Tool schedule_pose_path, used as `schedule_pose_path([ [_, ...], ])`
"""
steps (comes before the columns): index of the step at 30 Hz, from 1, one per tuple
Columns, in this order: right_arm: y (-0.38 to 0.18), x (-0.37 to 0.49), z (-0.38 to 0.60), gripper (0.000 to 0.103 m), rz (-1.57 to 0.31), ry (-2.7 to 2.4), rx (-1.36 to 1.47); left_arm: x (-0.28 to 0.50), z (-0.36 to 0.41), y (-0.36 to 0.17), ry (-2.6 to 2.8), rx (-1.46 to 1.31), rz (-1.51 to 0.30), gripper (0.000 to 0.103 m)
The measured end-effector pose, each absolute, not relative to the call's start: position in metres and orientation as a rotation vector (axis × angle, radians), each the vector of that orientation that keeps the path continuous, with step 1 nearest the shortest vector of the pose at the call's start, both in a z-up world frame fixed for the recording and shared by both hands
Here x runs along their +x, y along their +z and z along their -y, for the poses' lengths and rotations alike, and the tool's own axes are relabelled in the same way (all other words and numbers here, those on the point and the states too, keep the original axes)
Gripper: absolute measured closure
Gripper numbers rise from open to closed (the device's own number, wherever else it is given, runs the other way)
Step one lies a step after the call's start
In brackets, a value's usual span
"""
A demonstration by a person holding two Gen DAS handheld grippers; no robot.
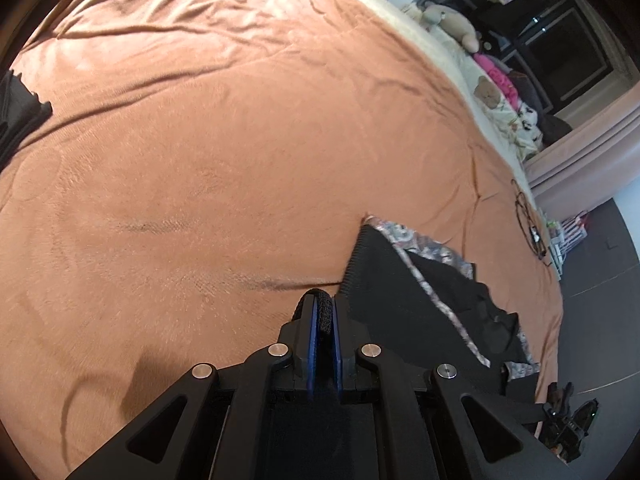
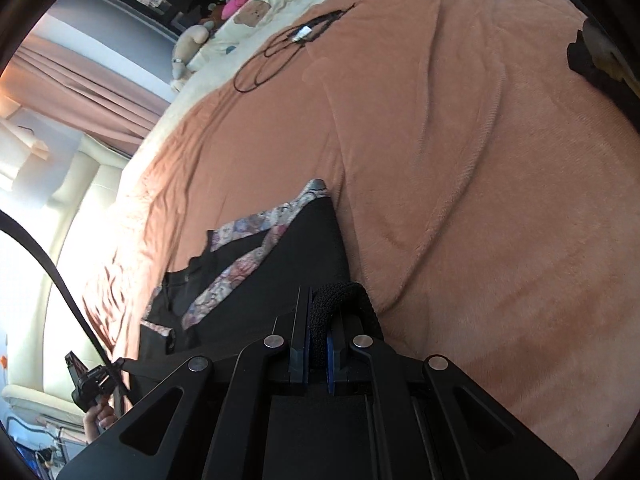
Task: Fold small clothes
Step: 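Carry the hem with both grippers over the shirt toward the collar, then lower the hem onto the collar and open both grippers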
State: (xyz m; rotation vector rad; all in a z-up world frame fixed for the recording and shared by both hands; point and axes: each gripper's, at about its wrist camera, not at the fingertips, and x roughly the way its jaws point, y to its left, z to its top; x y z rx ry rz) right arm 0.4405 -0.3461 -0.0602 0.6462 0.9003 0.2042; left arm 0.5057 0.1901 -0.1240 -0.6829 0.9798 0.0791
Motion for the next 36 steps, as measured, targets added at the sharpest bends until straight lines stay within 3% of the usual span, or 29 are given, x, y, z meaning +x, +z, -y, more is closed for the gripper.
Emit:
schedule_pose_path([
  [3, -0.052, 0.441, 0.34, 0.1, -0.918, 0.196, 0.59, 0.512, -0.19, -0.128, 0.1, -0.644, -1.018, 0.094],
  [6, -0.041, 0.438, 0.336, 0.094, -0.929, 0.19, 0.545, 0.512, -0.19, -0.124, 0.102, -0.604, -1.037, 0.074],
  [8, -0.031, 0.431, 0.336, 0.077, -0.916, 0.186, 0.51, 0.509, -0.191, -0.118, 0.106, -0.574, -1.026, 0.046],
  [10, -0.021, 0.424, 0.338, 0.041, -0.89, 0.171, 0.481, 0.505, -0.189, -0.109, 0.098, -0.526, -1.011, 0.035],
  [24, -0.005, 0.399, 0.328, 0.04, -0.951, 0.199, 0.269, 0.486, -0.177, -0.1, -0.004, -0.251, -1.087, 0.034],
  [36, -0.017, 0.404, 0.308, 0.04, -1.017, 0.185, 0.116, 0.494, -0.154, -0.124, -0.051, -0.119, -1.181, 0.034],
])
